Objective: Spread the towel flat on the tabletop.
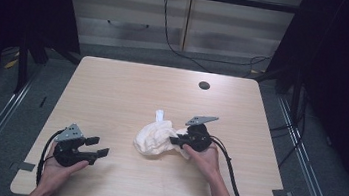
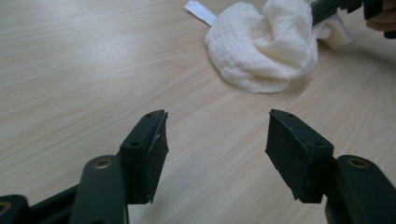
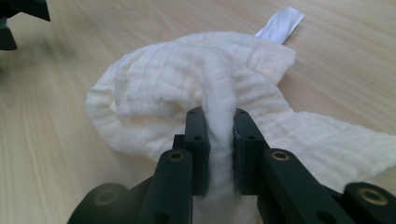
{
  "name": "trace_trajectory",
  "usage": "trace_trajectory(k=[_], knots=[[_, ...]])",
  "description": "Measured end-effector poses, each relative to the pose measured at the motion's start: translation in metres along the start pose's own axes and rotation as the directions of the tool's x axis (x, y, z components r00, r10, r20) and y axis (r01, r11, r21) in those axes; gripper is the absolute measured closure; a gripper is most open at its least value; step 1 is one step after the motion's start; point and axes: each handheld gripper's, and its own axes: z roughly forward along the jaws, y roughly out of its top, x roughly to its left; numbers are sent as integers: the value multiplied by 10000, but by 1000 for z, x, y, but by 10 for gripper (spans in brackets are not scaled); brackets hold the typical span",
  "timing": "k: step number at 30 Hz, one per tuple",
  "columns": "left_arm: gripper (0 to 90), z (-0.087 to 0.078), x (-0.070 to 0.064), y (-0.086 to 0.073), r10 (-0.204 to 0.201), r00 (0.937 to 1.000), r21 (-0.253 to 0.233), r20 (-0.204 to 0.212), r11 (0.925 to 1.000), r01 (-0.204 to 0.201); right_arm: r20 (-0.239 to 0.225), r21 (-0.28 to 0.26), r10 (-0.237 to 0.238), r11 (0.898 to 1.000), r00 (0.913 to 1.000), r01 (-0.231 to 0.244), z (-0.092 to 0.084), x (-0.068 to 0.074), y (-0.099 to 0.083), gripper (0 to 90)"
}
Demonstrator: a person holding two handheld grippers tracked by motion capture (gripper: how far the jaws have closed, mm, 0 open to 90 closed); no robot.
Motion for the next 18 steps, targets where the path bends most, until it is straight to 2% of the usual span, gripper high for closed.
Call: trace_trajectory(k=[1,2,3,5,6,10,11,13,14,16,18], knots=[[395,1,-1,0,2,10000,-6,78,10000,-2,-253,39,24,10000,9997,-23,4,6,-2,793],[395,2,-2,0,19,9999,47,133,10000,-20,-253,39,24,10000,9997,-23,4,6,-2,793],[398,4,-3,0,81,9998,130,196,9999,-84,-474,77,-110,9999,9988,113,8,16,-3,792],[398,5,-4,1,101,9996,166,261,9998,-105,-615,98,-254,9996,9978,260,10,20,-3,792],[398,7,-5,1,154,9993,277,338,9995,-163,-894,99,-290,9995,9956,300,13,30,-4,790],[399,10,-6,1,240,9985,443,502,9987,-262,-1135,81,-525,9985,9922,538,15,42,-4,775],[433,10,-6,1,288,9980,456,564,9985,-313,-1139,127,-665,9976,9913,684,15,47,-4,746],[440,11,-7,1,326,9974,399,644,9986,-352,-1104,183,-726,9970,9912,751,15,48,-4,726],[457,11,-9,1,419,9965,404,726,9982,-449,-1159,161,-818,9963,9899,843,14,47,-5,654],[463,13,-11,1,417,9961,453,777,9979,-453,-988,83,-814,9965,9918,826,8,47,-5,603],[489,13,-12,1,478,9956,474,812,9975,-518,-991,-25,-833,9965,9916,835,4,46,-4,585]])
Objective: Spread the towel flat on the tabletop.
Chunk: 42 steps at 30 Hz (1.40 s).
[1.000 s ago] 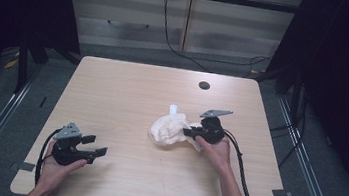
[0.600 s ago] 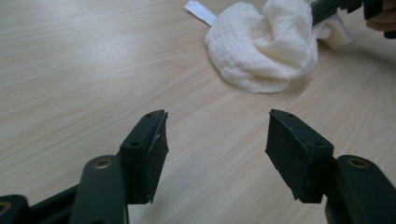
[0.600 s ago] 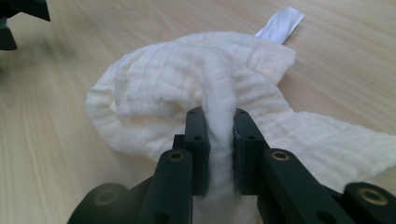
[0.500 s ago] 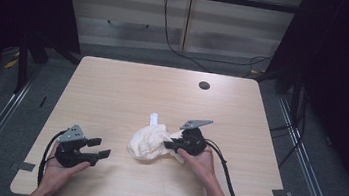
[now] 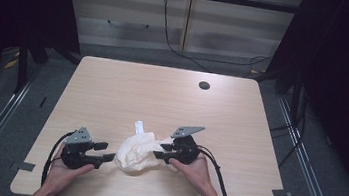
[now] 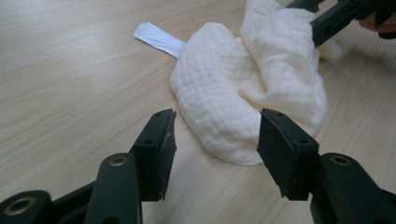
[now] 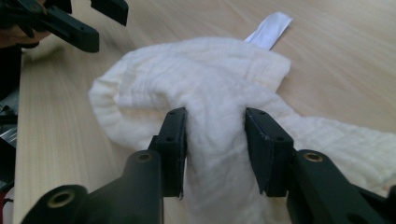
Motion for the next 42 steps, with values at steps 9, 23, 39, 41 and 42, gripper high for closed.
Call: trace_trajectory(k=[9,23,39,41,42], knots=[[545,8,-13,4,393,9975,216,585,9989,-407,698,-76,103,9999,9975,-98,-40,-3,-16,599],[445,10,-3,-3,-18,9998,577,211,9983,6,890,628,-76,9980,9960,20,-43,1,-55,458],[847,26,-5,-2,546,9960,826,712,9947,-605,878,-99,-482,9987,9950,492,-40,3,-45,889],[869,21,-3,0,309,9952,491,923,9982,-356,901,-444,-321,9984,9954,362,-49,1,-41,892],[871,21,-3,0,309,9952,491,923,9982,-356,901,-444,-321,9984,9954,362,-49,1,-41,892]])
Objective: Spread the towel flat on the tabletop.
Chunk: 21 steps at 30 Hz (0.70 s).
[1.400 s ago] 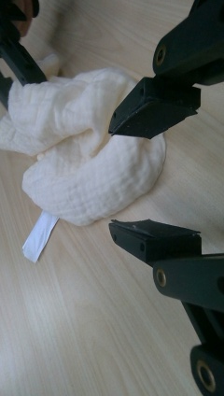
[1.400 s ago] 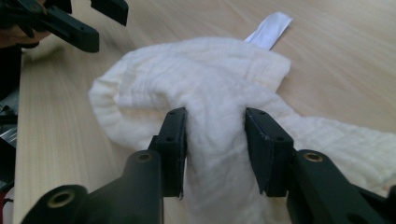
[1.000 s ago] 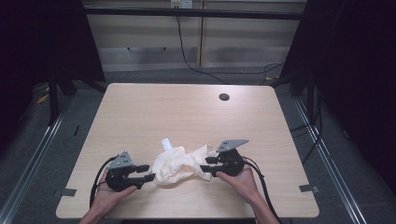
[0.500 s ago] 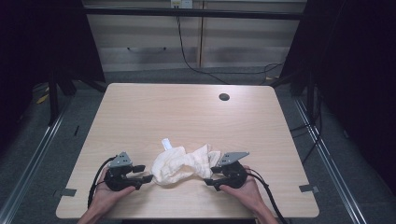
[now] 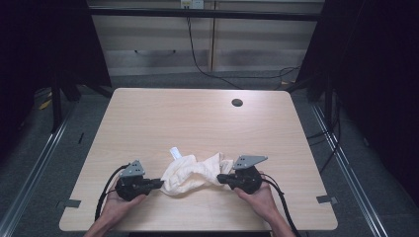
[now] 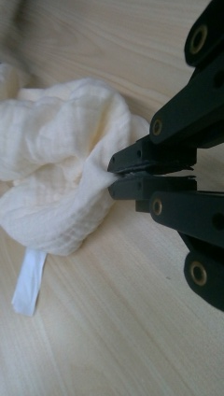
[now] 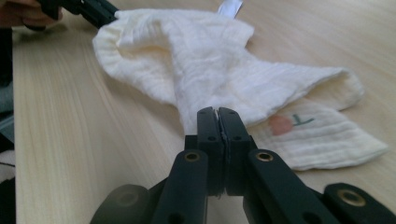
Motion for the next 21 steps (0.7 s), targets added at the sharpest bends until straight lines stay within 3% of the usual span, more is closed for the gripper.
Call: trace_trajectory(k=[2,6,7,11,12,21], knots=[[872,-4,0,2,-26,10000,-263,-45,9997,25,89,-240,28,9997,10000,-26,-7,-2,3,892],[872,-15,-4,9,-131,9996,-802,248,9967,151,280,-676,136,9976,9995,-117,-22,-6,10,893],[872,-19,-6,14,-115,9993,-1095,349,9939,152,403,-934,227,9954,9989,-189,-32,-8,14,894],[872,-28,-8,23,-171,9981,-1622,596,9864,265,541,-1181,267,9928,9982,-202,-43,-9,19,895],[872,-33,-10,27,-45,9986,-1752,534,9844,139,662,-1350,257,9907,9975,-165,-52,-8,23,896],[873,-57,-19,39,114,9984,-2386,551,9711,21,999,-2011,260,9796,9947,-54,-85,-5,36,897]])
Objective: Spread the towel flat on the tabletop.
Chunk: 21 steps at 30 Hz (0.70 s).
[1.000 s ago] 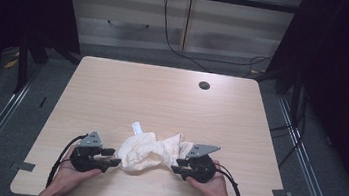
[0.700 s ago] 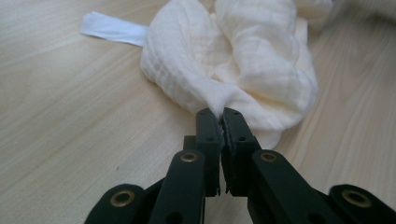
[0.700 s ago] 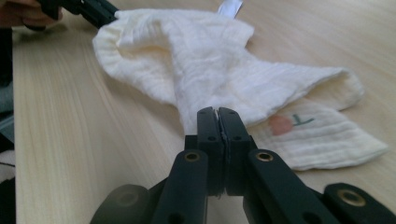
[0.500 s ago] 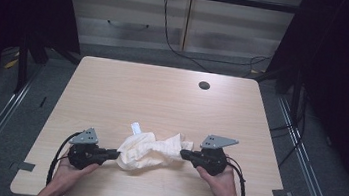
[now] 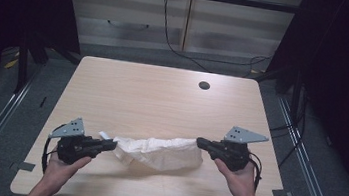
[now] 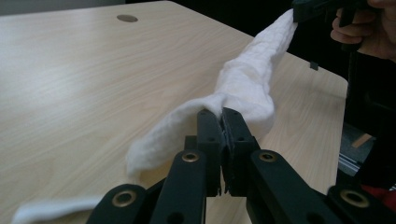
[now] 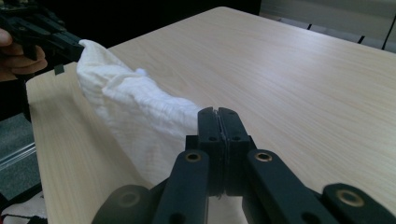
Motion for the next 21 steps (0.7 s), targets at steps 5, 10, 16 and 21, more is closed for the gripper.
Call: trace_trajectory(k=[5,10,16,21], knots=[[872,-7,-3,10,-26,10000,-95,36,10000,26,317,-99,187,9998,9993,-184,-13,-2,7,897],[871,11,15,8,-361,9990,362,-257,9987,370,408,180,534,9984,9977,-542,5,-16,3,897],[863,23,24,3,-501,9979,747,-404,9958,530,526,465,659,9966,9964,-684,24,-27,-1,897],[849,32,22,0,-524,9982,1051,-306,9929,554,707,895,450,9947,9965,-513,45,-30,-3,888]])
